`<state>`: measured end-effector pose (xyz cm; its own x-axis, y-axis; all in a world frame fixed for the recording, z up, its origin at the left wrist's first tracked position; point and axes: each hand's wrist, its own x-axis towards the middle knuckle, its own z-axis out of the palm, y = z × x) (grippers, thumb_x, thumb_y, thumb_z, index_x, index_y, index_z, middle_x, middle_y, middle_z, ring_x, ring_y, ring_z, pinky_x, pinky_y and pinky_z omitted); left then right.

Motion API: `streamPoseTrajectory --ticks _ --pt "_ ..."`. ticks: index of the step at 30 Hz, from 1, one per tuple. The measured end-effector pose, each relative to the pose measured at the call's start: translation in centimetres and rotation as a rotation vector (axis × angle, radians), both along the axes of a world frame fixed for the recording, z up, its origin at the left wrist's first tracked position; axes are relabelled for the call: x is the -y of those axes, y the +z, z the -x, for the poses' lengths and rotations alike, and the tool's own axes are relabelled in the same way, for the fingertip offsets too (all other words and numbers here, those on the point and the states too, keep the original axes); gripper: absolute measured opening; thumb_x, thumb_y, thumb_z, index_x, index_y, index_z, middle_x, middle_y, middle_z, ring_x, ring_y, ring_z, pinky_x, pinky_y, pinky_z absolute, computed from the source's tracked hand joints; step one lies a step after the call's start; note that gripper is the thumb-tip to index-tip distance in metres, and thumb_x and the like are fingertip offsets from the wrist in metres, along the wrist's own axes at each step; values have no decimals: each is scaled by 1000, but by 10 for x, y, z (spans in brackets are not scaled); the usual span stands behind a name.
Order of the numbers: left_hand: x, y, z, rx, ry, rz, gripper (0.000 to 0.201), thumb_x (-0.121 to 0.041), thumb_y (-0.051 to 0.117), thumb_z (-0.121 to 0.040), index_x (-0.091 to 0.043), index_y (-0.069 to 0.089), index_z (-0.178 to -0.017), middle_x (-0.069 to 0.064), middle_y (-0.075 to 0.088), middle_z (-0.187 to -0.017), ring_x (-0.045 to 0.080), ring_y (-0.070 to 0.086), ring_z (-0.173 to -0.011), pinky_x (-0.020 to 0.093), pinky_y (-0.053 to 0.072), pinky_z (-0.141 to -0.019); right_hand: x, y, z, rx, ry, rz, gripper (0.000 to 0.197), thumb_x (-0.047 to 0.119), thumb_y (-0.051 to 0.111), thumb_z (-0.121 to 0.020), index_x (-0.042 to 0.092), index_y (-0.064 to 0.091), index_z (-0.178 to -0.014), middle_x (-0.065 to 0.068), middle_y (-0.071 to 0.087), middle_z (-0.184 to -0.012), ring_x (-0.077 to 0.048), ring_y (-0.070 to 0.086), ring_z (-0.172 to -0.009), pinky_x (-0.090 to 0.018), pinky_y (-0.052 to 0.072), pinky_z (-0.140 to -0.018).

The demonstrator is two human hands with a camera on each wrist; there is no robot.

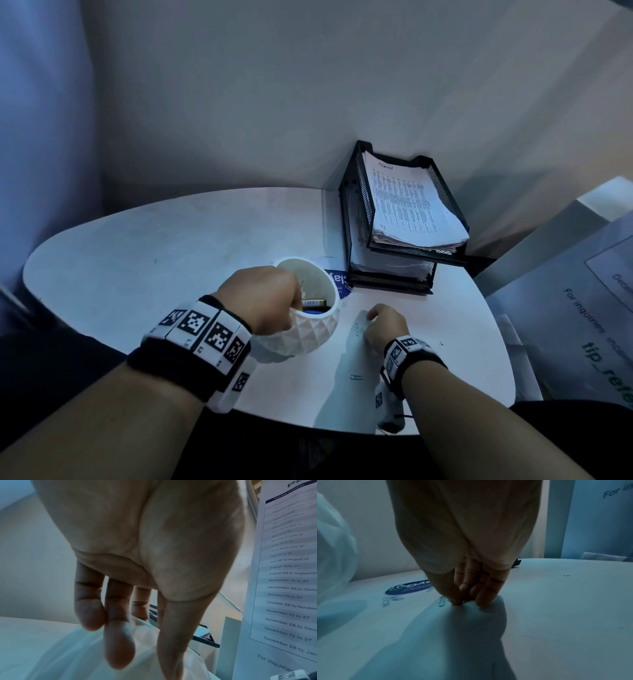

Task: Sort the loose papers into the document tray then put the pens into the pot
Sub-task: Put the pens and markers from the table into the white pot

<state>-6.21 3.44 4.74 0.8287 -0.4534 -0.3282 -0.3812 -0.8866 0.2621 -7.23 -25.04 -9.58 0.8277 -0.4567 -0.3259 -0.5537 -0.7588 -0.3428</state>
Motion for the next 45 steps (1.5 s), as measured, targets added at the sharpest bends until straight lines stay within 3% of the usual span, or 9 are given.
streamPoseTrajectory --ticks 7,11,15,18,21,27,34,40,45 --pt "-2 1 0 10 -4 3 31 -26 67 -85 -38 75 -113 -5 70 -106 21 65 -97 29 46 -72 0 -5 6 -48 -10 -104 17 8 65 -83 15 73 -71 -6 73 -79 -21 67 -71 -27 55 -62" --pt "-2 1 0 7 -3 20 31 -27 68 -86 -39 74 -114 -5 70 -108 20 64 -98 29 47 -73 16 -4 5 249 -510 -695 17 -3 48 -89 3 55 -74 -16 54 -68 -27 57 -56 -31 49 -46" --pt "-2 1 2 6 -1 18 31 -27 69 -87 -38 74 -116 -5 71 -111 20 65 -100 29 49 -76 16 4 8 319 -709 -929 19 -6 35 -80 8 44 -73 -10 42 -64 -18 36 -47 -25 27 -40" --pt "-2 1 3 2 -3 10 32 -26 68 -87 -37 74 -116 -5 70 -113 21 65 -101 31 54 -82 8 -5 5 219 -566 -825 13 6 51 -87 4 61 -79 -7 49 -60 -19 39 -46 -25 32 -42" --pt "-3 1 2 0 -1 1 31 -25 67 -85 -36 75 -114 -5 71 -110 21 65 -99 32 55 -82 -3 -16 3 103 -270 -401 11 24 73 -78 14 74 -82 -3 71 -77 -21 63 -68 -28 46 -64" --pt "-2 0 0 -10 1 -15 31 -25 66 -84 -36 75 -111 -5 72 -107 21 66 -98 33 56 -80 -19 -22 -8 -14 -122 -58 22 21 61 -91 6 74 -81 -7 66 -73 -29 66 -75 -22 43 -63" --pt "-2 2 0 -8 -11 -8 33 -24 66 -85 -37 75 -114 -6 71 -108 20 65 -98 30 53 -77 -30 -12 -2 -128 56 -50 18 10 54 -81 15 59 -65 -4 56 -64 -24 53 -62 -25 44 -58" --pt "-2 3 2 -2 -10 -7 33 -25 65 -85 -37 75 -114 -4 70 -109 21 65 -100 30 53 -79 -35 -8 15 -41 174 -42 18 12 59 -82 22 58 -67 2 64 -79 -16 58 -76 -22 41 -60" --pt "-2 4 2 -10 -14 -15 32 -25 66 -85 -38 75 -114 -5 70 -109 21 64 -98 29 48 -74 -38 30 -9 223 -130 -497 18 7 69 -86 14 72 -70 -2 63 -61 -18 52 -56 -28 45 -55"
